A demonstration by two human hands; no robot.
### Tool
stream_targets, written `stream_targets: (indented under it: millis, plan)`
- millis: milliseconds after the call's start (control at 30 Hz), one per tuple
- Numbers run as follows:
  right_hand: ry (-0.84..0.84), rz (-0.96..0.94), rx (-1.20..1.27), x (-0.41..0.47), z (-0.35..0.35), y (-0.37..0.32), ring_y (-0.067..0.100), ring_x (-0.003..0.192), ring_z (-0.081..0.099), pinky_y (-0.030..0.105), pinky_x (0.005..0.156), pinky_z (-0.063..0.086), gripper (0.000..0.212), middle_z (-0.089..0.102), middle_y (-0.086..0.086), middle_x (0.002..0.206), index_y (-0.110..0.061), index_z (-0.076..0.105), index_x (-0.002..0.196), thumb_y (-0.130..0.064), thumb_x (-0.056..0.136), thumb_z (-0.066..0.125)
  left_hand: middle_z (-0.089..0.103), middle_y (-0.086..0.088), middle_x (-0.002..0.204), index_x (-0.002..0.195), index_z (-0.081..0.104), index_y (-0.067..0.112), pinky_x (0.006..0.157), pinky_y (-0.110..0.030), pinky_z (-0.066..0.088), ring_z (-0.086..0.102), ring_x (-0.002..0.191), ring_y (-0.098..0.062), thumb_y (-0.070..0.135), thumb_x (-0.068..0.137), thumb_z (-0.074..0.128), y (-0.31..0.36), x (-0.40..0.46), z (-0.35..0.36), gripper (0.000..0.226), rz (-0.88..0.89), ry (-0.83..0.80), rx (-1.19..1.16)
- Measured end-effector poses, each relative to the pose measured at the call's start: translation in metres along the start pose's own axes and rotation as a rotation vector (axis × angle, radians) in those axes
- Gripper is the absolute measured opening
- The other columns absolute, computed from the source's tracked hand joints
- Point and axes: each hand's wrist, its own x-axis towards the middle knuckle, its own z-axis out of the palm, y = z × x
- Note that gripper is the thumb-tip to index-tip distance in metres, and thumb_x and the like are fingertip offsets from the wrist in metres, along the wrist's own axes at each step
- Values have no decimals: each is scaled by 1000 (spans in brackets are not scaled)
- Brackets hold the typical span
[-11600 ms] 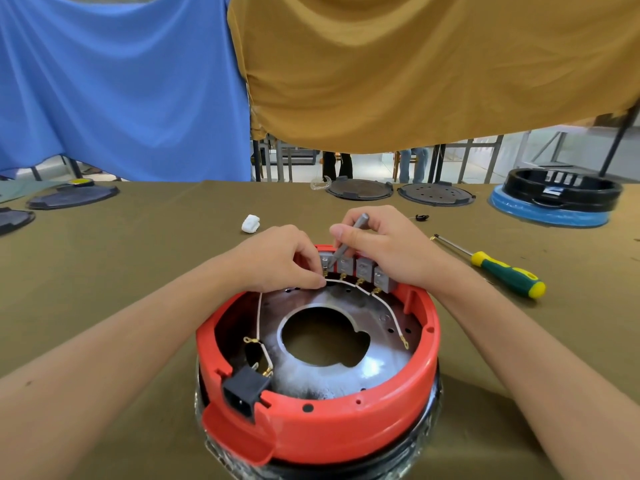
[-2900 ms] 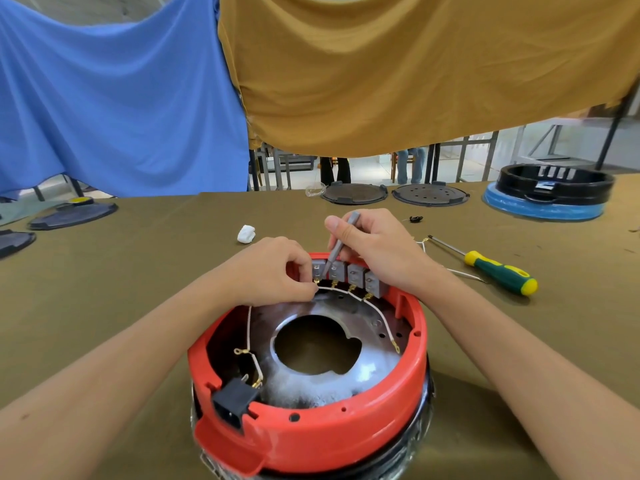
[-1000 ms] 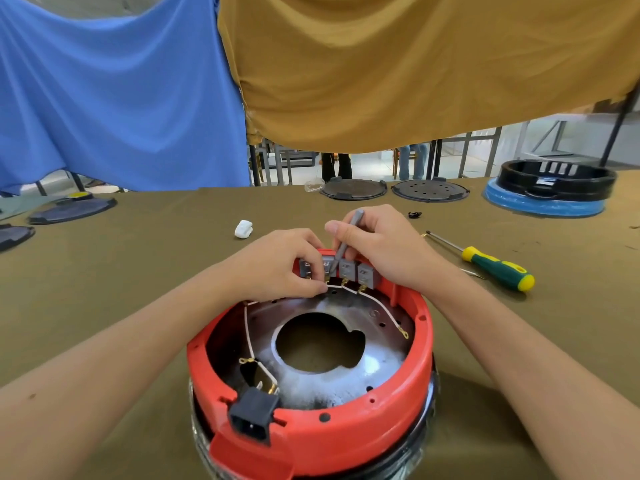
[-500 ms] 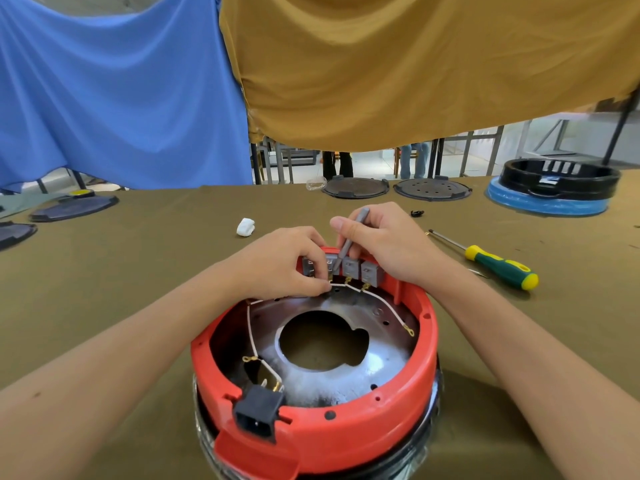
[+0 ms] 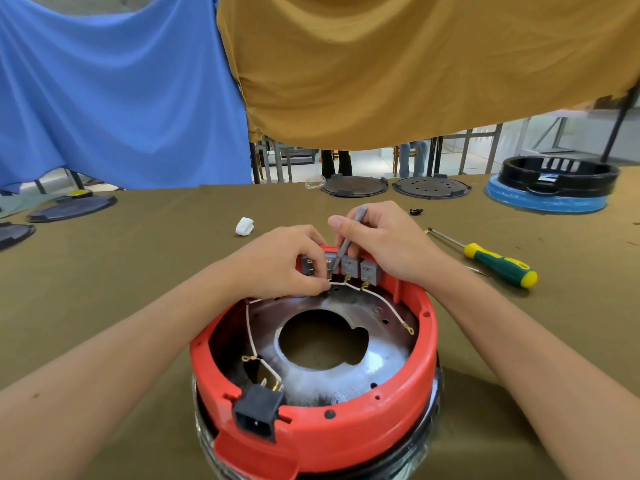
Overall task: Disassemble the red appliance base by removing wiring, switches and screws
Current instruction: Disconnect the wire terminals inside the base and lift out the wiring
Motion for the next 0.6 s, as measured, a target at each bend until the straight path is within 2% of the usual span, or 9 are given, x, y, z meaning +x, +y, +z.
stream_targets:
  millis: [100, 267, 433, 600]
  plan:
    - [-2, 32, 35, 2, 0, 1, 3, 55, 60, 12, 58, 46, 39, 68, -2, 58, -8, 72, 74, -36, 98, 60, 54, 18, 107, 72, 74, 28, 91, -36, 47, 57, 94, -1, 30, 81, 76, 0, 0, 0, 9, 3, -2, -1]
    - [6, 50, 31, 2, 1, 2, 3, 54, 58, 12, 57, 44, 40, 66, -2, 57, -11, 72, 73, -40, 98, 59, 53, 20, 107, 72, 74, 29, 91, -34, 46, 56, 94, -1, 30, 80, 76, 0, 0, 0, 8, -4, -3, -6]
    - [38, -19, -50, -1, 1, -1, 7, 56, 61, 25, 62, 49, 37, 68, -1, 60, -18, 67, 69, -41, 97, 60, 54, 20, 106, 71, 74, 28, 91, -34, 47, 57, 93, 0, 29, 80, 76, 0, 0, 0, 9, -6, 4, -3]
    - [21, -12, -62, -2, 0, -4, 22, 67, 66, 42, 73, 53, 37, 71, 4, 65, -14, 68, 73, -42, 96, 60, 53, 21, 106, 71, 73, 29, 91, -35, 47, 58, 94, -2, 29, 80, 76, 0, 1, 0, 10, -1, 8, 3]
